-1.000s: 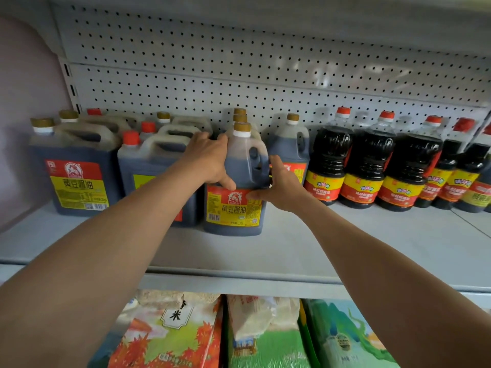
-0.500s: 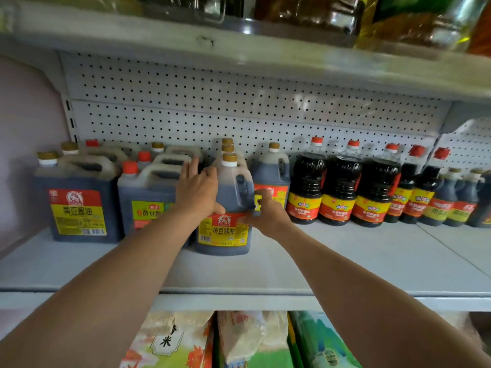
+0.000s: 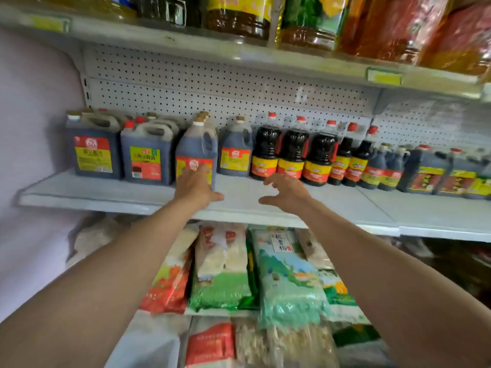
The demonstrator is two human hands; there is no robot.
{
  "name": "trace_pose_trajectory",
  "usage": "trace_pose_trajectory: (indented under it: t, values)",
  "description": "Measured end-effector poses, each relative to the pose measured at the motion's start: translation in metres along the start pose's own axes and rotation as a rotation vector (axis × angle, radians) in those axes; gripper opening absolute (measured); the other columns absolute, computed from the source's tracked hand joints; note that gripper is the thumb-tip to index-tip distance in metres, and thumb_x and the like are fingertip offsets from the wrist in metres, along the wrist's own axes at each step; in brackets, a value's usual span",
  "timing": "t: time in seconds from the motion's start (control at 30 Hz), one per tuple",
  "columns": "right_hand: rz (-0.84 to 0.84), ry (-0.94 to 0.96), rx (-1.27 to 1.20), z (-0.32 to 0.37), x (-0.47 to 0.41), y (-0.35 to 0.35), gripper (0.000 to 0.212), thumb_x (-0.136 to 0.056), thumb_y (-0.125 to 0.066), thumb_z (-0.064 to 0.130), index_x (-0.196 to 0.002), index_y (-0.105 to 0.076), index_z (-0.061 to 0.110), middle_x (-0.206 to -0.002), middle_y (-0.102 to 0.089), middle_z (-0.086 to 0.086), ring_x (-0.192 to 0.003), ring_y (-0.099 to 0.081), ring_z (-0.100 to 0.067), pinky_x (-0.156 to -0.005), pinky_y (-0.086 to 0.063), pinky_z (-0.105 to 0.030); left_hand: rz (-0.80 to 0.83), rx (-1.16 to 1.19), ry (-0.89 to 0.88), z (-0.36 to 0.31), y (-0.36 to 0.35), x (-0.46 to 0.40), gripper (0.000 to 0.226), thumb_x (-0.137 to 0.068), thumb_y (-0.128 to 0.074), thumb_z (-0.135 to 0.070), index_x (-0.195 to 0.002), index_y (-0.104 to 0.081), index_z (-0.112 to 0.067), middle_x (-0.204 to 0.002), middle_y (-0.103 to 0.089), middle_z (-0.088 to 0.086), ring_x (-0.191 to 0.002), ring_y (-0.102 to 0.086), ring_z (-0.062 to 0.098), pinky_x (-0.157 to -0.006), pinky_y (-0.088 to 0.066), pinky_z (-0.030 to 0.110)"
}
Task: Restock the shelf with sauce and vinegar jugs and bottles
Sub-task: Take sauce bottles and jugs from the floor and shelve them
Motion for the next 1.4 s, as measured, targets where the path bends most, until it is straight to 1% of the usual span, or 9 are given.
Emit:
trace_pose_trajectory:
  t: [0.2, 0.3, 0.37, 0.53, 0.7, 0.87, 1.03, 1.27, 1.4]
  values:
    - [0.09, 0.068, 0.139, -0.045, 0.128, 0.019, 0.058, -0.081, -0.076, 0.055, -0.13, -0.058, 0.029, -0.125, -0.064, -0.006, -0.122, -0.052, -0.029, -0.091, -0.046, -0.038, 0.069, 0.046, 0.087, -0.035, -0.04, 0.143, 0.068, -0.068, -0.088, -0.04, -0.125, -0.054, -0.022, -0.129, -0.046, 0.016, -0.12, -0.048, 0.036, -0.095, -0.043, 0.036]
    - [0.138, 0.063, 0.15, -0.067, 0.189, 0.01, 0.06, -0.08, -0.076, 0.056, -0.13, -0.058, 0.03, -0.123, -0.065, -0.008, -0.123, -0.05, -0.031, -0.088, -0.044, -0.037, 0.129, -0.002, 0.097, -0.045, -0.07, 0.209, 0.074, -0.065, -0.089, -0.042, -0.127, -0.055, -0.021, -0.131, -0.055, 0.012, -0.124, -0.048, 0.033, -0.098, -0.043, 0.036]
    - [0.159, 0.059, 0.134, -0.079, 0.229, 0.0, 0.06, -0.079, -0.076, 0.057, -0.131, -0.058, 0.031, -0.121, -0.066, -0.007, -0.123, -0.052, -0.029, -0.084, -0.041, -0.033, 0.185, -0.028, 0.149, -0.043, -0.089, 0.251, 0.079, -0.063, -0.09, -0.044, -0.13, -0.053, -0.025, -0.134, -0.05, 0.015, -0.124, -0.048, 0.034, -0.1, -0.041, 0.035]
    - [0.291, -0.022, 0.053, -0.104, 0.317, -0.037, 0.067, -0.079, -0.078, 0.054, -0.135, -0.056, 0.026, -0.133, -0.06, -0.011, -0.126, -0.05, -0.032, -0.095, -0.043, -0.037, 0.347, -0.156, 0.214, -0.031, -0.123, 0.332, 0.09, -0.066, -0.088, -0.049, -0.141, -0.045, -0.027, -0.139, -0.04, 0.018, -0.125, -0.046, 0.037, -0.1, -0.042, 0.035]
    - [0.366, -0.18, -0.005, -0.126, 0.386, -0.075, 0.07, -0.078, -0.079, 0.052, -0.138, -0.054, 0.026, -0.134, -0.058, -0.01, -0.12, -0.056, -0.031, -0.095, -0.048, -0.039, 0.459, -0.165, 0.172, -0.013, -0.154, 0.373, 0.089, -0.068, -0.087, -0.044, -0.143, -0.043, -0.025, -0.143, -0.038, 0.016, -0.13, -0.04, 0.036, -0.103, -0.039, 0.037]
    - [0.446, -0.326, -0.02, -0.131, 0.442, -0.125, 0.067, -0.08, -0.078, 0.047, -0.137, -0.052, 0.024, -0.135, -0.058, -0.012, -0.122, -0.055, -0.031, -0.093, -0.046, -0.036, 0.566, -0.2, 0.114, 0.031, -0.187, 0.412, 0.088, -0.07, -0.083, -0.052, -0.143, -0.042, -0.025, -0.141, -0.041, 0.015, -0.127, -0.04, 0.035, -0.101, -0.038, 0.037]
    - [0.498, -0.423, -0.111, -0.139, 0.514, -0.197, 0.063, -0.084, -0.076, 0.047, -0.138, -0.056, 0.021, -0.137, -0.058, -0.008, -0.129, -0.05, -0.028, -0.099, -0.042, -0.035, 0.673, -0.172, 0.206, 0.094, -0.232, 0.478, 0.075, -0.077, -0.077, -0.054, -0.14, -0.048, -0.024, -0.141, -0.046, 0.012, -0.127, -0.045, 0.032, -0.1, -0.04, 0.038]
    - [0.555, -0.646, -0.241, -0.187, 0.612, -0.301, 0.049, -0.088, -0.069, 0.052, -0.126, -0.064, 0.021, -0.119, -0.068, -0.005, -0.113, -0.062, -0.025, -0.084, -0.046, -0.031, 0.835, -0.022, 0.327, 0.147, -0.313, 0.58, 0.061, -0.085, -0.074, -0.042, -0.136, -0.053, -0.016, -0.14, -0.049, 0.013, -0.13, -0.045, 0.029, -0.099, -0.036, 0.03]
    - [0.59, -0.774, -0.306, -0.227, 0.662, -0.371, 0.052, -0.09, -0.064, 0.056, -0.131, -0.062, 0.023, -0.12, -0.067, -0.006, -0.114, -0.062, -0.026, -0.086, -0.049, -0.032, 0.854, 0.001, 0.354, 0.177, -0.378, 0.622, 0.052, -0.087, -0.071, -0.045, -0.13, -0.058, -0.019, -0.134, -0.057, 0.01, -0.122, -0.053, 0.027, -0.091, -0.039, 0.029]
Point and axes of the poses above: each hand's wrist, its own x-axis away from the middle knuckle, its own y-axis out of the back of the hand, z = x × y, the point moved 7 cm from there along -x, towards the middle knuckle
